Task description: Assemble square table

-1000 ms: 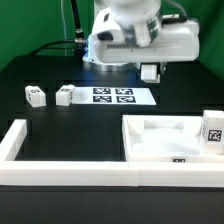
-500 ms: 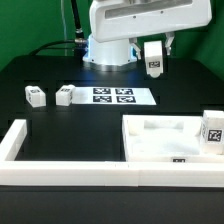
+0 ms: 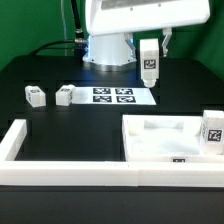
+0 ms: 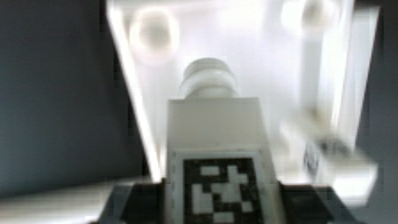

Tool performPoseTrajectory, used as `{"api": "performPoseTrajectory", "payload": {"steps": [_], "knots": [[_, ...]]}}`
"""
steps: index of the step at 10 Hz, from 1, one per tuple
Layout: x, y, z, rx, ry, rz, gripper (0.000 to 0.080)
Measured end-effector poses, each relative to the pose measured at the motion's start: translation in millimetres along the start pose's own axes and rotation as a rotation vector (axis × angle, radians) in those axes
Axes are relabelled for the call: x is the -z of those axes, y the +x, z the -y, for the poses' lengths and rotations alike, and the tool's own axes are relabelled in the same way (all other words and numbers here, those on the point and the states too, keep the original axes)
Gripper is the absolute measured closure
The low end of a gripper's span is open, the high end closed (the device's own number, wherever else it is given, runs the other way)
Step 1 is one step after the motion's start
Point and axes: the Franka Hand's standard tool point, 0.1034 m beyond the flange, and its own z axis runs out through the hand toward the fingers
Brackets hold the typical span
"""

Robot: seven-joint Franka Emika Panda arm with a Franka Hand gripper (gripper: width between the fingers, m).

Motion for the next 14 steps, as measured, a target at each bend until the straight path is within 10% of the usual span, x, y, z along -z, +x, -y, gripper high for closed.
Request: {"api": "performPoseTrajectory", "payload": {"steps": [4,6,8,10,14], "knots": [[0.9,8.2,-24.2,0.058,-0.116,-0.244,0.0512],[-5.5,7.0,-18.4,0.041,-0.088,-0.197,0.0512],[-17.4,43.3,-6.3,0.014,-0.008,-0.101,0.0512],[-40.6,56.4,5.3,-0.012,0.009,-0.088,0.0512],[-38.8,55.4,-3.1,-0.005,-0.007,-0.106,0.0512]]}}
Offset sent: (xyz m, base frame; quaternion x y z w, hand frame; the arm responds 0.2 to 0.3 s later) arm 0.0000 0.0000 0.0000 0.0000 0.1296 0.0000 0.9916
